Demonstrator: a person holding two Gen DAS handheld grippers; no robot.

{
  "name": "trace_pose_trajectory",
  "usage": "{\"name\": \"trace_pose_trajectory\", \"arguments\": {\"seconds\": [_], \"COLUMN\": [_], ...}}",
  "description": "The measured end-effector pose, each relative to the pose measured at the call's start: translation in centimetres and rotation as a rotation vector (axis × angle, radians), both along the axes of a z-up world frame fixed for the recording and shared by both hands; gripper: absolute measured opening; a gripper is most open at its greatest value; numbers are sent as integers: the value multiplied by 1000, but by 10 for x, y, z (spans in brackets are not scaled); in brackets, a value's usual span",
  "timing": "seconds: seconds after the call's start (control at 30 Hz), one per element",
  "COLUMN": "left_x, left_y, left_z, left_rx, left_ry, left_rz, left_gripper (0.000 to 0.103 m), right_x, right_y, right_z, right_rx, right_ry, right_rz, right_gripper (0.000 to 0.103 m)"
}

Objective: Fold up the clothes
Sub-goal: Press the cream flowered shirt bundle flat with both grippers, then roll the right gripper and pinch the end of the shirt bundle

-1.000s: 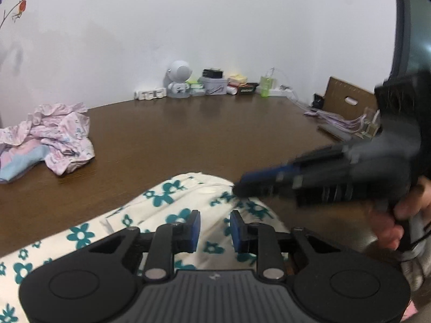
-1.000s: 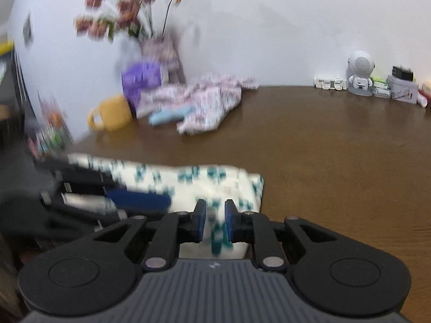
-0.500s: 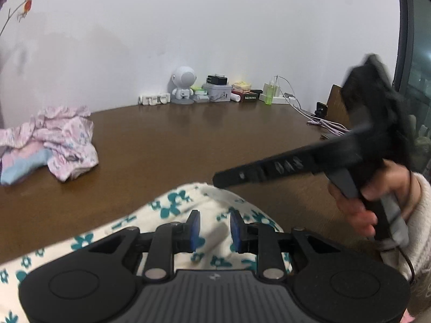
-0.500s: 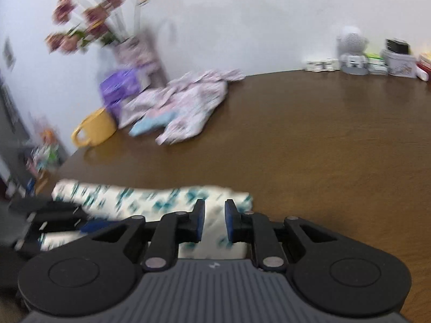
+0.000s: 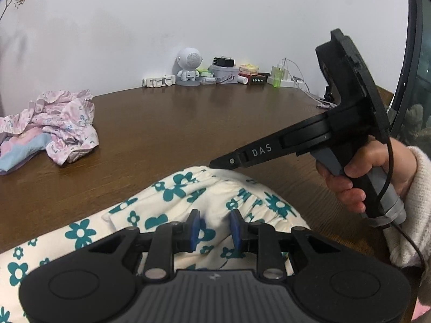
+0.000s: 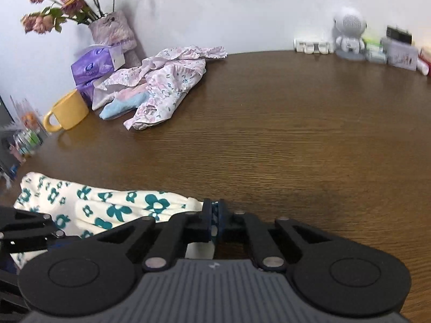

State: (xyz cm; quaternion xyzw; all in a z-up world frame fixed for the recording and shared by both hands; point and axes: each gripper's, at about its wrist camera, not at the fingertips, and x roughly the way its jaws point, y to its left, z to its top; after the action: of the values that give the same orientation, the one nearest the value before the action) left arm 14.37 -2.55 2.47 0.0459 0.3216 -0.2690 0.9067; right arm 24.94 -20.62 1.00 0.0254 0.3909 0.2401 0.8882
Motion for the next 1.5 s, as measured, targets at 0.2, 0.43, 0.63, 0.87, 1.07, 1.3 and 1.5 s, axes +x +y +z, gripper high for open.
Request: {"name": "trace_pose_trajectory", "arguments": {"seconds": [0.2, 0.43, 0.63, 0.87, 1.07, 1.3, 1.5], "left_x": [1, 0, -2, -3, 10, 9, -20], "left_y": [6, 9, 9, 19, 25, 32, 39], "left_z": [-5, -4, -5, 3, 2, -3, 15], "left_rx": [-16, -34, -42, -156, -169, -179, -200], "left_ry": [14, 4, 10, 5, 27, 52, -27], "left_rz": [10, 7, 23, 113, 193, 199, 97], "left_gripper": [23, 23, 23, 23, 23, 23, 31], "right_x": [5, 10, -4, -21, -33, -41, -77], "right_y": [-16, -52, -28, -15, -21, -27, -44], "right_z": [-3, -5, -3, 3, 5, 5, 13], "right_rx": [88, 315, 192, 112, 119, 130, 200], "right_ry": [35, 124, 91, -3, -12, -33, -72], "right_rz": [-32, -82, -47, -59, -65, -83, -98], "right_gripper": [2, 14, 15, 11, 12, 14, 39]}}
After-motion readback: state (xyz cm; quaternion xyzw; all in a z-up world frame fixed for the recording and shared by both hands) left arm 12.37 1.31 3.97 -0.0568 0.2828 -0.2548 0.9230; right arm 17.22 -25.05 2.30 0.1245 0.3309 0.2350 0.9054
